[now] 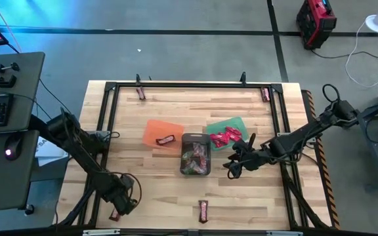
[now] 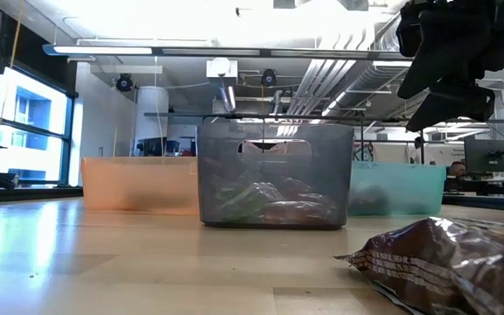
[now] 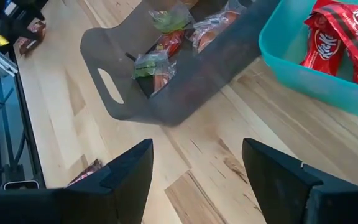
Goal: Sort candy by brand, put in halloween buckets
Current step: Put the brown chocolate bar into the orange bin
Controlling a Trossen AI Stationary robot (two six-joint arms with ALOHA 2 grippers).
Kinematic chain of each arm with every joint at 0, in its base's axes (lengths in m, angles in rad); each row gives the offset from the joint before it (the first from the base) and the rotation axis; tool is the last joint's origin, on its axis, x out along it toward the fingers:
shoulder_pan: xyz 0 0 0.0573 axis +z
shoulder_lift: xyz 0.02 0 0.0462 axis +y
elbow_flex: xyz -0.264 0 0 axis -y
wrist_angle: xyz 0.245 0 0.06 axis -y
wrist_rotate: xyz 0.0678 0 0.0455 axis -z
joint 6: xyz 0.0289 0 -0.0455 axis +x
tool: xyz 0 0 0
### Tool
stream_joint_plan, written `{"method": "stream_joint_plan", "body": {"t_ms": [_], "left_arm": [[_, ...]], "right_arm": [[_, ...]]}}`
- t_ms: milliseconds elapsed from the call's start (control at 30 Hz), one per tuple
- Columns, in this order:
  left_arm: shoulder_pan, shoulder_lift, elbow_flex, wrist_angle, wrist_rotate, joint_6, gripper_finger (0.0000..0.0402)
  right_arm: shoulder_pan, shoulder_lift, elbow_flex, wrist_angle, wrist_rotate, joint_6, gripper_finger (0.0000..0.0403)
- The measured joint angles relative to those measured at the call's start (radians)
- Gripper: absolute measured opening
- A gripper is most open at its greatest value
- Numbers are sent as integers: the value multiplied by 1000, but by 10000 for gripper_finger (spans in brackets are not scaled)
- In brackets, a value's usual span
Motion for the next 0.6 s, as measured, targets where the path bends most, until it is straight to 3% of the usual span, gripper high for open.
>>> {"method": "stream_joint_plan", "body": {"t_ms": [200, 300, 600], "left_arm": [[5, -1, -11, 11, -65, -25, 237], [5, -1, -11, 13, -73, -10, 215], [5, -34, -11, 35, -95, 24, 17]], "right_arm": [[0, 0, 0, 4, 0, 0, 238], [0, 0, 0, 4, 0, 0, 238], [0, 0, 0, 4, 0, 0, 238]]}}
